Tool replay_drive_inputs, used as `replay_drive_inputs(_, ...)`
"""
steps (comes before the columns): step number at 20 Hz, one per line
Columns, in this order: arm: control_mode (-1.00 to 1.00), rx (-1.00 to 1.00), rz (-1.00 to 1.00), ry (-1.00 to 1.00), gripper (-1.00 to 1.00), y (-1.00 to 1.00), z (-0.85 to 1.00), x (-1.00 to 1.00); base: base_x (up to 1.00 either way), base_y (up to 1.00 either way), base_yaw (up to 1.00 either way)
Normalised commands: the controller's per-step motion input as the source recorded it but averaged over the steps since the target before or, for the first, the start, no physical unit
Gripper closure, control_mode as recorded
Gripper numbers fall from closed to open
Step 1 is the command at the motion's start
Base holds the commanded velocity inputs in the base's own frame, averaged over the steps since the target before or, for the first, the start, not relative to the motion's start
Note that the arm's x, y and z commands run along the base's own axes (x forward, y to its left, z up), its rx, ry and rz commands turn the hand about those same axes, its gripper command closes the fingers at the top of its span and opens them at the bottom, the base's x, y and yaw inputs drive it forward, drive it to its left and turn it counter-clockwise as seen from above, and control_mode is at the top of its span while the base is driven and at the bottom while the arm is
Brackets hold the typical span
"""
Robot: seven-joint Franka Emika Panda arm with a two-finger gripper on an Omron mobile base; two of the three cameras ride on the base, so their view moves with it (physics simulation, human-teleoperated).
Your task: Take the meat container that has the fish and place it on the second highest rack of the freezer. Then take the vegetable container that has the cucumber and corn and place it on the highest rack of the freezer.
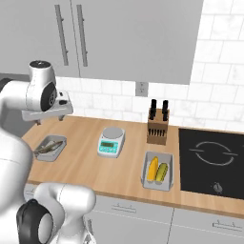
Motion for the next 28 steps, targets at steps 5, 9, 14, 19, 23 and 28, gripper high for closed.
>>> replay_drive_inputs(5,-1.00,-0.03,0.23,0.02,-1.00,0.55,-0.24,-0.07,0.00,0.00,0.00)
replay_drive_inputs(9,-1.00,-0.13,0.22,0.02,-1.00,0.58,-0.53,-0.12,0.00,0.00,0.00)
replay_drive_inputs(14,-1.00,-0.15,0.17,0.06,-1.00,0.59,-0.62,0.00,0.00,0.00,0.00)
replay_drive_inputs(19,-1.00,-0.06,0.12,0.10,-1.00,0.29,-0.49,0.12,0.00,0.00,0.00)
replay_drive_inputs(23,-1.00,-0.01,0.04,0.06,-1.00,0.06,-0.38,0.28,0.00,0.00,0.00)
replay_drive_inputs(28,-1.00,0.00,0.03,0.01,-1.00,0.00,-0.33,0.24,0.00,0.00,0.00)
